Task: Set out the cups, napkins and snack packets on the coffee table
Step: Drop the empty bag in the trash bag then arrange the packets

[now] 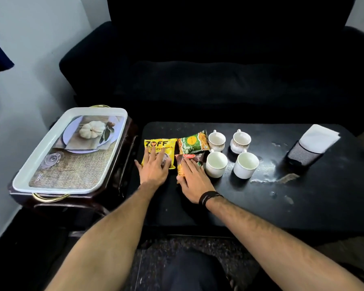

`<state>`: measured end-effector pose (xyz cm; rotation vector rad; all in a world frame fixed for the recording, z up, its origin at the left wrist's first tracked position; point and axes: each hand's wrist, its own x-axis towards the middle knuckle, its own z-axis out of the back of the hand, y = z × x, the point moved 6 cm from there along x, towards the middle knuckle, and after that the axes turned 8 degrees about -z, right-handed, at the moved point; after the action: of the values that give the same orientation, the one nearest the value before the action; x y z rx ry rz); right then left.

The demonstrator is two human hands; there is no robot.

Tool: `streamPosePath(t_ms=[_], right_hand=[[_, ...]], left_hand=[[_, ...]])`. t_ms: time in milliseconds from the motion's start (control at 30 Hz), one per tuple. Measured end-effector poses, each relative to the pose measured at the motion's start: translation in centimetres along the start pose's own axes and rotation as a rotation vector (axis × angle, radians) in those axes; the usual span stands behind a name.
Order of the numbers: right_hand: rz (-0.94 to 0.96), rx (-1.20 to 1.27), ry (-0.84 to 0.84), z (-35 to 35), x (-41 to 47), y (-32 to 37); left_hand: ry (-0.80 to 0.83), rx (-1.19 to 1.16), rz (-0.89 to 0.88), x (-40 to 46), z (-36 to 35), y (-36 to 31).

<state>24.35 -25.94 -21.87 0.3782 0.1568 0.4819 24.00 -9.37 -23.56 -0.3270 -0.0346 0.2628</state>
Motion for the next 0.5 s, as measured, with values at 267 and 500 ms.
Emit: streamPosePath(t_ms=[267,500], right_hand=[[-0.109,0.031,-0.263,5.1,4.8,1.4],[-0.364,0.049,-0.002,3.0,10.3,1.3]], left_hand=[[-0.182,-0.033,0.025,-4.3,-1.0,0.4],[-0.226,-0.035,0.07,-3.9,-1.1,0.5]])
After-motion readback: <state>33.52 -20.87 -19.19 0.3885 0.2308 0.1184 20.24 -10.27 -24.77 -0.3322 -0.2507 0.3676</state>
